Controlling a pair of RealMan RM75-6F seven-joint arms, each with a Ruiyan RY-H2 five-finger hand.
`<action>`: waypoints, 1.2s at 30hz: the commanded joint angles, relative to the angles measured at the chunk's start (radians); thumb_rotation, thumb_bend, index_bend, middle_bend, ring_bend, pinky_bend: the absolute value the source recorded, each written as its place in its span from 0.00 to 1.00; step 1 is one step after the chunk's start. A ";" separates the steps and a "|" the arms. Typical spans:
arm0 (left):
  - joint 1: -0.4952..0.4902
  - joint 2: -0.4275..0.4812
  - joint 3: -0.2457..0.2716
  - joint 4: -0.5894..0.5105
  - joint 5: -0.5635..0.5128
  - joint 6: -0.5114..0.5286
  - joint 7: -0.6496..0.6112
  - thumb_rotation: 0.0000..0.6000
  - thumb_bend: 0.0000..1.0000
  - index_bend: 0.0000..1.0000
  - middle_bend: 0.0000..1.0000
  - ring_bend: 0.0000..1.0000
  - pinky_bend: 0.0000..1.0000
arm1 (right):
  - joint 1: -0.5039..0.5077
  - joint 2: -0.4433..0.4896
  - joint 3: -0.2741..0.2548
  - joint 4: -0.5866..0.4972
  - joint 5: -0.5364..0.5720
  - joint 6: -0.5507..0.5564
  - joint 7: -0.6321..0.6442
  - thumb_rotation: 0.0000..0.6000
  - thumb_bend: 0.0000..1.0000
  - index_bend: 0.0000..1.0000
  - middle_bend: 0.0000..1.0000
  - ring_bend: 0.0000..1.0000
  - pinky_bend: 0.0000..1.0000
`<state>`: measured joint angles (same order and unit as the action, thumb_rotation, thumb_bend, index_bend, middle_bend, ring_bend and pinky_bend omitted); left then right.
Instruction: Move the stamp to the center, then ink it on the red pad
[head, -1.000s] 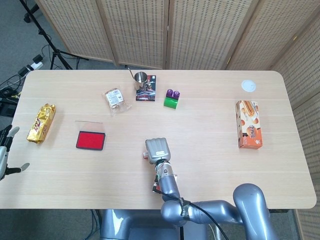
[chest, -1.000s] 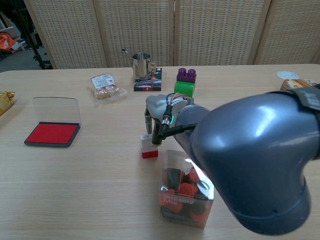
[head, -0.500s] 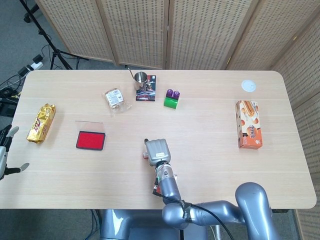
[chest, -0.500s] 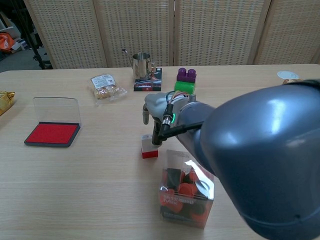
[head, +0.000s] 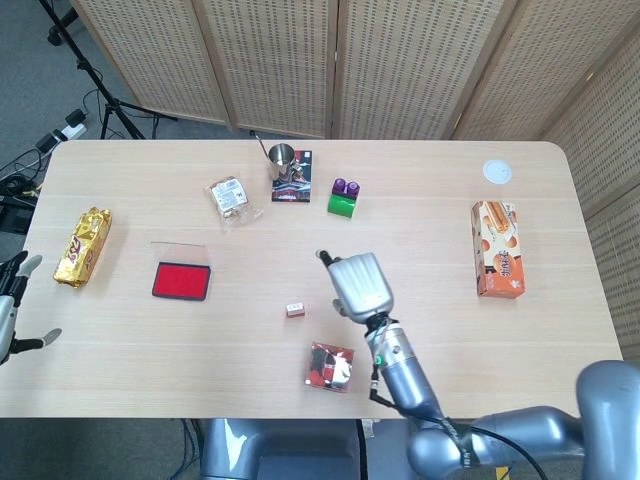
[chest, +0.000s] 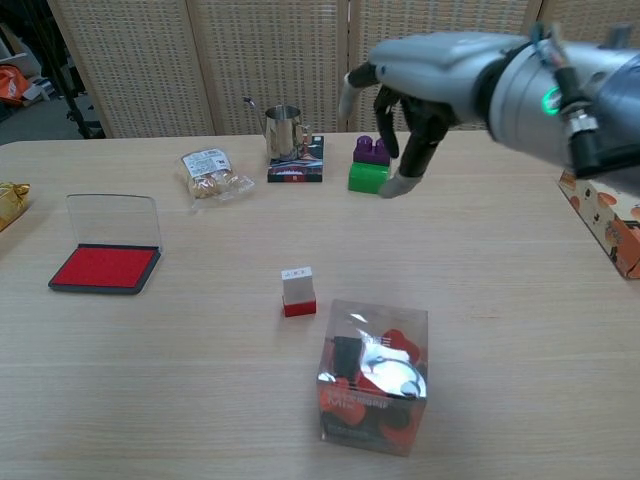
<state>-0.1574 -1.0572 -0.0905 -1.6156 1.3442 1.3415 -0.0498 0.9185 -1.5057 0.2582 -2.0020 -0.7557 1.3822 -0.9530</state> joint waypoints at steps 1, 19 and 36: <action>0.001 0.003 0.001 0.000 0.006 0.002 -0.008 1.00 0.00 0.00 0.00 0.00 0.00 | -0.110 0.165 -0.096 -0.047 -0.172 0.010 0.125 1.00 0.00 0.10 0.04 0.02 0.26; -0.107 0.085 0.024 0.036 0.296 -0.005 -0.204 1.00 0.00 0.00 0.00 0.00 0.00 | -0.573 0.303 -0.328 0.505 -0.717 0.308 1.000 1.00 0.00 0.02 0.00 0.00 0.15; -0.477 0.020 -0.103 -0.262 0.153 -0.445 -0.029 1.00 0.00 0.00 0.00 0.00 0.00 | -0.703 0.324 -0.291 0.539 -0.750 0.357 1.186 1.00 0.00 0.00 0.00 0.00 0.15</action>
<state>-0.5327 -0.9888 -0.1239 -1.8005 1.6621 1.0339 -0.2063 0.2161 -1.1858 -0.0373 -1.4629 -1.5075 1.7454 0.2271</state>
